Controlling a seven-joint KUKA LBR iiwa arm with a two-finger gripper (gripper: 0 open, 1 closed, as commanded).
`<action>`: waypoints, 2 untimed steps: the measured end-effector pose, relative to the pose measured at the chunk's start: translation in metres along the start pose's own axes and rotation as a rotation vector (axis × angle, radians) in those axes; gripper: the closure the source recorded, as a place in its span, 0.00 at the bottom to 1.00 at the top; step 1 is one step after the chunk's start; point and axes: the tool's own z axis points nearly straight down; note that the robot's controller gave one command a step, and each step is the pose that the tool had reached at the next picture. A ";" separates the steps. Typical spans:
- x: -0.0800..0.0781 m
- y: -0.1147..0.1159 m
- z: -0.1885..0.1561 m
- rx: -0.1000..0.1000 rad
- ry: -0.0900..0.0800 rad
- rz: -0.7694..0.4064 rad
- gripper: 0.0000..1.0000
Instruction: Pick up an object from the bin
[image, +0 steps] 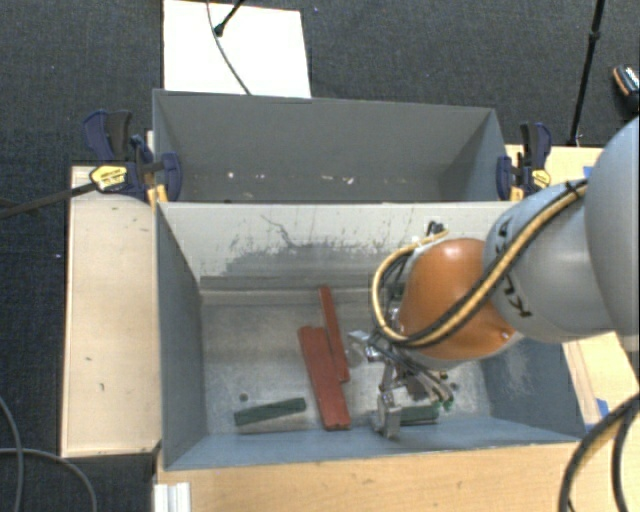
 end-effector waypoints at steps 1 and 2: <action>-0.059 0.081 -0.041 -0.004 0.005 -0.046 0.00; -0.051 0.039 0.004 -0.002 0.015 -0.364 0.00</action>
Offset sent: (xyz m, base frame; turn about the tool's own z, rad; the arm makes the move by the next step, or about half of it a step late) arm 0.0379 0.0849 0.0390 -0.0389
